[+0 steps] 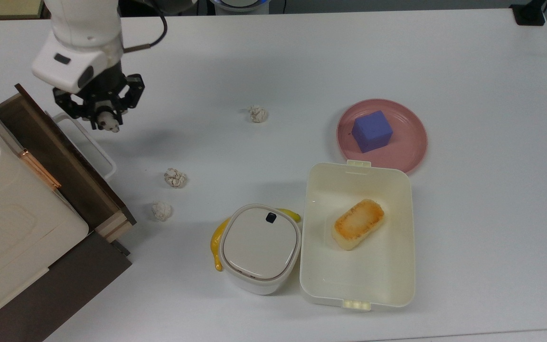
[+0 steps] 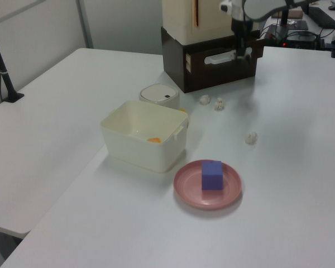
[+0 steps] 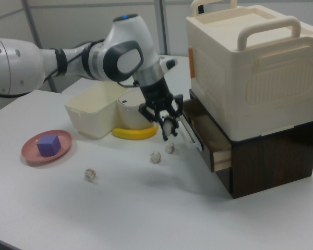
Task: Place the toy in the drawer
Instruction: 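Carry the held panda toy over the open brown drawer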
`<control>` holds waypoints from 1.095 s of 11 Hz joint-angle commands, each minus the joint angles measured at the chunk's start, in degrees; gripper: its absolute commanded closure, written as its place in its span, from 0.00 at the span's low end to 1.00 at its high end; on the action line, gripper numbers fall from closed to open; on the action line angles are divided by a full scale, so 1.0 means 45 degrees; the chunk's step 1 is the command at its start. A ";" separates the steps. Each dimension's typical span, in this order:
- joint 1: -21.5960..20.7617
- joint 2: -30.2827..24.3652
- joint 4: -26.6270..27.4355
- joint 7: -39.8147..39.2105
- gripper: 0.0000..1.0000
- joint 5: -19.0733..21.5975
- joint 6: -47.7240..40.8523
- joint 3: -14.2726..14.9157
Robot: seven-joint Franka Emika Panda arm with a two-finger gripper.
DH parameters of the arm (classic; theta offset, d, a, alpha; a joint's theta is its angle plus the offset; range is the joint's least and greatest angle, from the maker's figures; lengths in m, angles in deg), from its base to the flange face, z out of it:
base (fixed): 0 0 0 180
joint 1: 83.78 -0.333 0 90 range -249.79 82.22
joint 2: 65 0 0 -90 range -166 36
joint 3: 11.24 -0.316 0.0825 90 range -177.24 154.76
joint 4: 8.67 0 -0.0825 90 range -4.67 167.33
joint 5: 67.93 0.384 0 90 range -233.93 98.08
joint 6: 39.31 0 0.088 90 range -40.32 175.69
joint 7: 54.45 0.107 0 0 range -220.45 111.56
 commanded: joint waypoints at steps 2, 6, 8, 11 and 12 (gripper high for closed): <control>0.0098 0.0070 -0.0902 -0.1416 0.87 -0.0115 0.2720 0.0749; 0.0098 0.0772 -0.0882 -0.1436 0.71 -0.0700 0.4464 0.1123; 0.0098 0.0871 -0.0668 -0.1339 0.38 -0.0682 0.4953 0.1123; 0.0078 0.0989 -0.0647 -0.1066 0.00 -0.0603 0.5405 0.1123; 0.0040 0.0969 -0.0647 -0.0910 0.00 -0.0545 0.5386 0.1123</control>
